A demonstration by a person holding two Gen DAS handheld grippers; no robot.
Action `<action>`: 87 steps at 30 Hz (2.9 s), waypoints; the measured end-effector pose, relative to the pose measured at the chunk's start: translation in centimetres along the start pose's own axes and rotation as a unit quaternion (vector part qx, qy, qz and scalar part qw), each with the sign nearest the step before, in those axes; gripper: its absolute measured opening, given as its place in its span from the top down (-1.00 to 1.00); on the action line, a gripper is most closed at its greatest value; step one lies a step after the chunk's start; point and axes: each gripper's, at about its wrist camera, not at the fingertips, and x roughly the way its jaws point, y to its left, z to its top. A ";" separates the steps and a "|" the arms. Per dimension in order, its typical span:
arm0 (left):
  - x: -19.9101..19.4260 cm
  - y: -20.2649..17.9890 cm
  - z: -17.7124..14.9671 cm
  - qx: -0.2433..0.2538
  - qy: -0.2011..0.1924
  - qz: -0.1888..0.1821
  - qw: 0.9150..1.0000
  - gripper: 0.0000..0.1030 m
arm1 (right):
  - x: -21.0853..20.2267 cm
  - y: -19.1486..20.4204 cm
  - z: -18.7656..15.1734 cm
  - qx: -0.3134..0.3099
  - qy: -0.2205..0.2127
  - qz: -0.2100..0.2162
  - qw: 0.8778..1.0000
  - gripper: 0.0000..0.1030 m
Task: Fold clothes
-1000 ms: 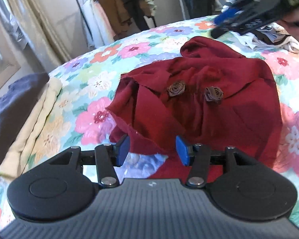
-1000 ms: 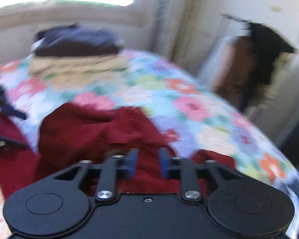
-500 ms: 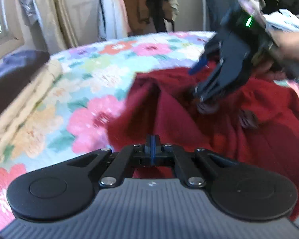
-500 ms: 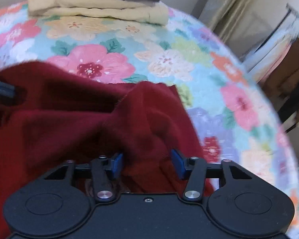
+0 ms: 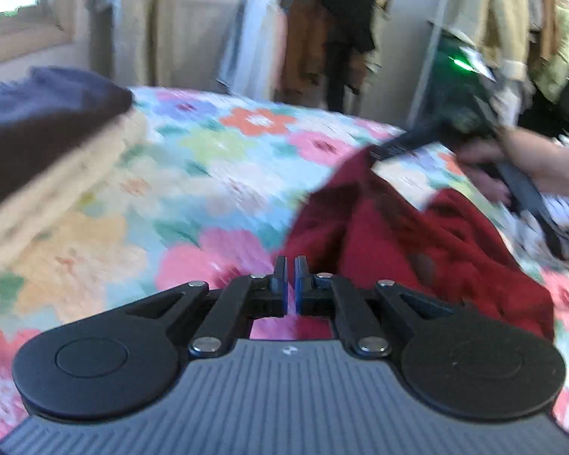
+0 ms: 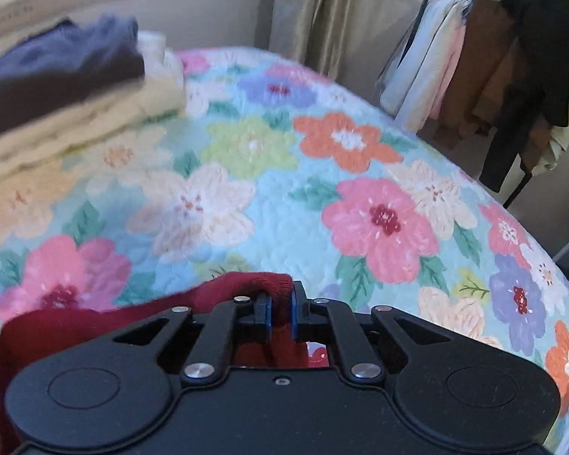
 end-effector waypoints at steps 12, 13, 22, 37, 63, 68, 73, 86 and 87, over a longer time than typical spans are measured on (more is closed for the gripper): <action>1.0 -5.0 -2.5 0.069 0.022 -0.073 0.995 -0.26 | 0.1 -3.4 -0.3 0.114 -0.030 0.101 0.988 0.02; 1.1 -4.7 -1.9 0.042 0.028 -0.081 0.995 -0.30 | 0.2 -3.6 0.0 0.122 -0.027 0.113 0.986 -0.02; 4.8 -0.2 1.6 -0.141 0.100 -0.066 0.983 -0.32 | 6.1 3.0 4.9 -0.085 0.099 0.070 0.989 -0.21; 9.7 -0.4 2.2 -0.041 0.102 -0.001 0.994 0.97 | 6.3 2.1 3.9 -0.108 0.084 0.078 0.988 0.78; 9.4 0.9 2.6 -0.008 0.071 -0.042 0.997 -0.19 | 4.1 -1.4 -1.5 0.160 0.077 0.258 0.950 0.17; 8.9 2.0 1.2 -0.032 0.039 -0.006 0.999 -0.19 | 1.8 1.7 -4.9 0.155 0.118 0.250 0.948 0.00; 8.3 3.4 1.0 -0.064 0.061 -0.018 0.996 -0.20 | 0.3 3.7 -5.9 0.096 0.060 0.195 0.974 -0.20; 6.8 2.5 1.2 -0.043 0.023 0.075 0.996 0.88 | -2.2 7.0 -3.8 -0.011 -0.083 0.091 0.992 1.00; 6.4 3.0 1.3 -0.067 0.010 0.082 0.994 0.88 | -2.4 6.6 -2.9 0.001 -0.092 0.103 0.990 0.96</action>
